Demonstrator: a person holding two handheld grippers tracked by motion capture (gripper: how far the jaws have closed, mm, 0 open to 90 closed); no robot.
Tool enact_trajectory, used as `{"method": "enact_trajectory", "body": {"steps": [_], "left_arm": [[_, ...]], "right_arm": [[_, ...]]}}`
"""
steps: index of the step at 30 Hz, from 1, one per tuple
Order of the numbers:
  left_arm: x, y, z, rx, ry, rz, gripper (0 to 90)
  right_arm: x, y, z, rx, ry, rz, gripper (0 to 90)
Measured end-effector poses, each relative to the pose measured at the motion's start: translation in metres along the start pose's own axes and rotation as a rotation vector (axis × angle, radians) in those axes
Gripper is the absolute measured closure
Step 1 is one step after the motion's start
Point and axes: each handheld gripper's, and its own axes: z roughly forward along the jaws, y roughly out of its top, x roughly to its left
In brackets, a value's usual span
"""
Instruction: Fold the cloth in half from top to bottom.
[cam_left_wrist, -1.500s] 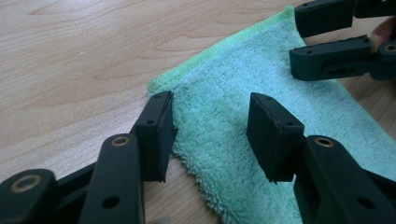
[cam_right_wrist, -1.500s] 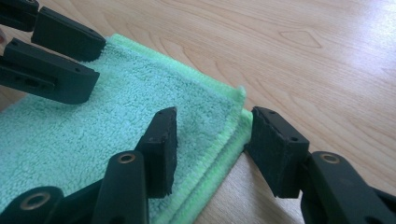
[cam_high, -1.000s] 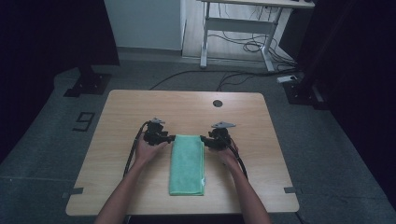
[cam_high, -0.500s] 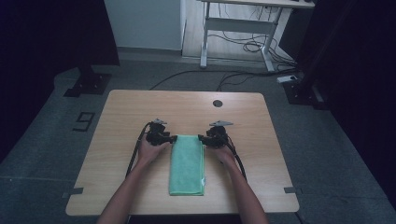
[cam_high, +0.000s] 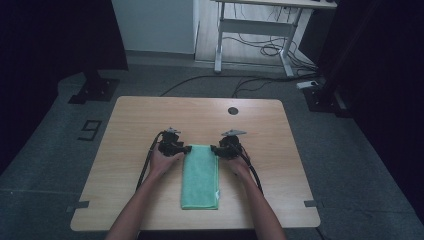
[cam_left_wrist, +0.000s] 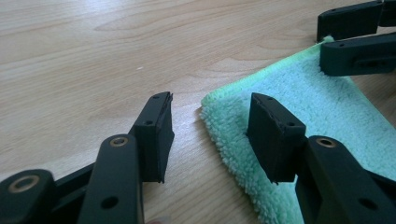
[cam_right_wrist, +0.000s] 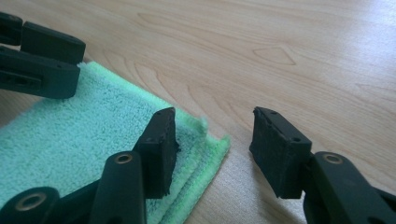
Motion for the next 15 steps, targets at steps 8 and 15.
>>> {"method": "enact_trajectory", "body": {"steps": [8, 15], "left_arm": [[-0.009, 0.002, 0.004, 0.011, 0.038, 0.049, 60.9], [-0.01, 0.0, 0.004, 0.018, 0.012, 0.055, 81.4]], "right_arm": [[0.005, -0.001, 0.003, 0.002, -0.019, -0.046, 67.1], [0.005, -0.002, 0.002, -0.001, 0.032, -0.019, 82.8]]}}
